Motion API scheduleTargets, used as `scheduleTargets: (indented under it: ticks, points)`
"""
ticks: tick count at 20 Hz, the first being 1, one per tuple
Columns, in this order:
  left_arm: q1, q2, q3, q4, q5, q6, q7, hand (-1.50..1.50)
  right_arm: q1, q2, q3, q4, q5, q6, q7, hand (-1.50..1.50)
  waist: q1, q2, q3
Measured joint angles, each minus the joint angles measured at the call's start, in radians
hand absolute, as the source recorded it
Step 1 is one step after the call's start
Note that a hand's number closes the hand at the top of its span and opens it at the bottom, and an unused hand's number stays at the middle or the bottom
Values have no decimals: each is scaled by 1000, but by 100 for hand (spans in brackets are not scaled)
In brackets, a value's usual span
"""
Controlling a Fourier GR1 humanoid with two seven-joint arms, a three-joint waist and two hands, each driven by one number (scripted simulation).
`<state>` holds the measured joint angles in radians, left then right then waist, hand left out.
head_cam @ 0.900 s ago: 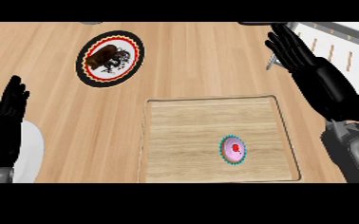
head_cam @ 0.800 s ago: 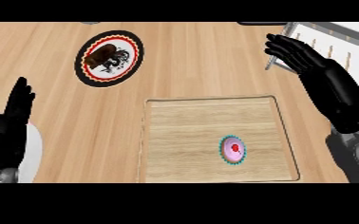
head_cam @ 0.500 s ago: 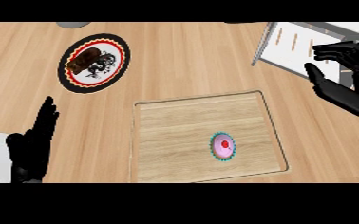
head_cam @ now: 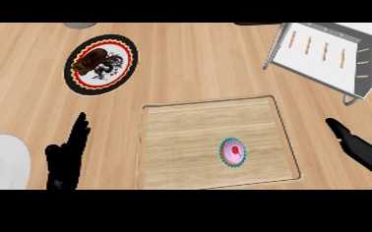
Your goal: Pick the cupcake from the tray and place it in the tiered basket
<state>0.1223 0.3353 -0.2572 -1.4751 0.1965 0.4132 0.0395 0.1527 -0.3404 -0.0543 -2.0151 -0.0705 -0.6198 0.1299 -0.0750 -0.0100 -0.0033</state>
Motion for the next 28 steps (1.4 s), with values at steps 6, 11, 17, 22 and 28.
scheduleTargets:
  ticks: [6, 11, 17, 22, 28]
  points:
    - [-12, -20, -15, 13, -11, -14, -31, 0, 198, -128, 153, -192, 151, 66, 256, -150, 33, 4, -3]
    - [-31, -27, -24, 21, -19, -20, -30, 0, 284, -302, 211, -315, 292, 178, 493, -150, 53, 10, -5]
    - [-48, -38, -35, 31, -33, -23, -31, 0, 259, -449, 243, -372, 377, 273, 796, -150, 75, 13, -5]
    - [-60, -48, -47, 39, -48, -27, -34, 0, 141, -494, 304, -361, 411, 315, 943, -150, 93, 13, -4]
    - [-65, -51, -47, 40, -53, -32, -28, 0, 15, -502, 423, -317, 522, 374, 1036, -150, 107, 12, -3]
